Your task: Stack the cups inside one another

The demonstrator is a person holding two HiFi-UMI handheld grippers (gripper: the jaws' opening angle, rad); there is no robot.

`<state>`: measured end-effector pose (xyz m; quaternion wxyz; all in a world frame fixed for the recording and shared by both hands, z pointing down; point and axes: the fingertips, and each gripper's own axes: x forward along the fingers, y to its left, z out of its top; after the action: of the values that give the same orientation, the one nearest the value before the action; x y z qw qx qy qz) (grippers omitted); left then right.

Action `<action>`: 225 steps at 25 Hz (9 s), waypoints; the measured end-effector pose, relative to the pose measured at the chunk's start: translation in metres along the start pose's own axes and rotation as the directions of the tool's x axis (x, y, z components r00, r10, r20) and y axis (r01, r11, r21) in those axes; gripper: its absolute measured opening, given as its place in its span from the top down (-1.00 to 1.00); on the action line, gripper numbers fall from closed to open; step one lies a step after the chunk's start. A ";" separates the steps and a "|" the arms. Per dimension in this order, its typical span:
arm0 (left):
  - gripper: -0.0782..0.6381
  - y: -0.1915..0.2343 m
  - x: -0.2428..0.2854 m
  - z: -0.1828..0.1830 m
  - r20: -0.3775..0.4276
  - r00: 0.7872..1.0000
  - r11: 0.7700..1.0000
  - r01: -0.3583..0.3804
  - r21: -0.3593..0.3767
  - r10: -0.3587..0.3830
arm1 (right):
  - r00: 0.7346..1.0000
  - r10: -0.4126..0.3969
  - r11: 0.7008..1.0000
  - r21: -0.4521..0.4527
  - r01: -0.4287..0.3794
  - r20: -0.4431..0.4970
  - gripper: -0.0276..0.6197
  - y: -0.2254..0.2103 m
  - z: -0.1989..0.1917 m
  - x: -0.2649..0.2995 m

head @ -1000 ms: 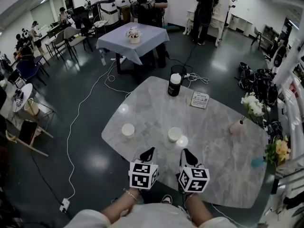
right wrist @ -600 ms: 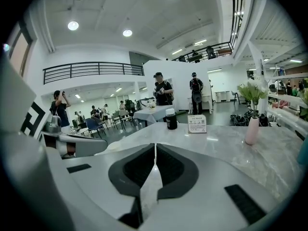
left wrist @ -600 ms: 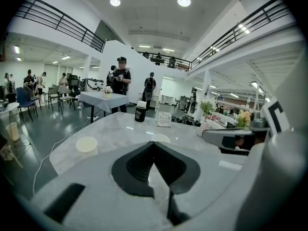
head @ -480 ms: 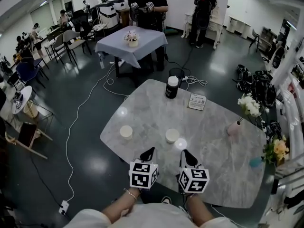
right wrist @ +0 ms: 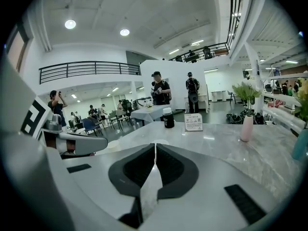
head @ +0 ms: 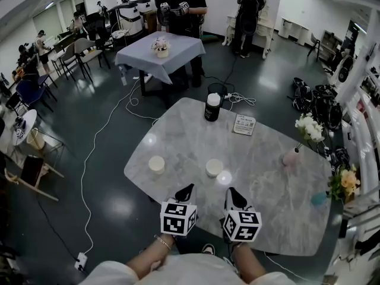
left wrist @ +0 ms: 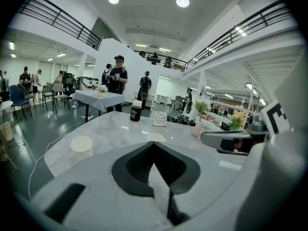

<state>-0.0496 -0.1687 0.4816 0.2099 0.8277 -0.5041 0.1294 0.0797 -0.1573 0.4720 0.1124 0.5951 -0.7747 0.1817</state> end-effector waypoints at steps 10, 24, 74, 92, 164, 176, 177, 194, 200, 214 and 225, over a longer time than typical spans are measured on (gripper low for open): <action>0.79 0.021 -0.006 -0.011 -0.018 0.999 0.999 -0.035 -0.021 0.035 | 1.000 0.016 1.000 0.008 -0.016 -0.017 0.87 0.016 -0.009 0.009; 0.79 0.116 -0.034 -0.039 -0.065 0.978 0.971 -0.205 -0.125 0.198 | 0.968 0.233 0.971 -0.035 -0.237 -0.097 0.86 0.110 -0.026 0.073; 0.79 0.266 -0.039 -0.108 -0.185 0.941 0.890 -0.331 -0.314 0.284 | 0.843 0.355 0.879 -0.162 -0.448 -0.403 0.20 0.232 -0.111 0.245; 0.79 0.278 -0.040 -0.116 -0.205 0.939 0.888 -0.331 -0.320 0.276 | 0.866 0.314 0.901 -0.166 -0.401 -0.389 0.21 0.235 -0.116 0.262; 0.79 0.035 0.069 -0.010 -0.116 0.986 0.992 0.122 -0.021 -0.123 | 0.993 0.023 0.999 -0.036 -0.027 -0.116 0.21 0.007 0.005 0.122; 0.79 0.038 0.081 -0.016 -0.152 0.981 0.993 0.120 -0.019 -0.122 | 0.988 0.022 0.999 -0.026 -0.026 -0.151 0.21 0.001 -0.005 0.133; 0.79 0.039 0.082 -0.017 -0.155 0.981 0.993 0.118 -0.021 -0.120 | 0.988 0.023 0.999 -0.026 -0.027 -0.155 0.21 0.001 -0.007 0.135; 0.79 0.050 0.088 -0.028 -0.181 0.978 0.994 0.100 -0.049 -0.107 | 0.982 0.020 0.999 -0.036 -0.027 -0.187 0.21 0.002 -0.020 0.144; 0.79 0.049 0.087 -0.029 -0.182 0.978 0.994 0.099 -0.051 -0.107 | 0.977 0.025 0.998 -0.048 -0.036 -0.212 0.20 0.003 -0.029 0.145; 0.79 0.047 0.082 -0.029 -0.174 0.979 0.994 0.103 -0.047 -0.110 | 0.983 0.000 0.999 -0.033 -0.006 -0.185 0.18 -0.001 -0.024 0.135; 0.79 0.043 0.070 -0.022 -0.151 0.983 0.994 0.104 -0.035 -0.108 | 0.992 -0.030 0.999 -0.016 0.029 -0.126 0.18 -0.004 -0.009 0.121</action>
<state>-0.0553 -0.2301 0.5404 0.2658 0.8380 -0.4435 0.1743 0.0515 -0.2612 0.5278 0.1681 0.5930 -0.7584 0.2120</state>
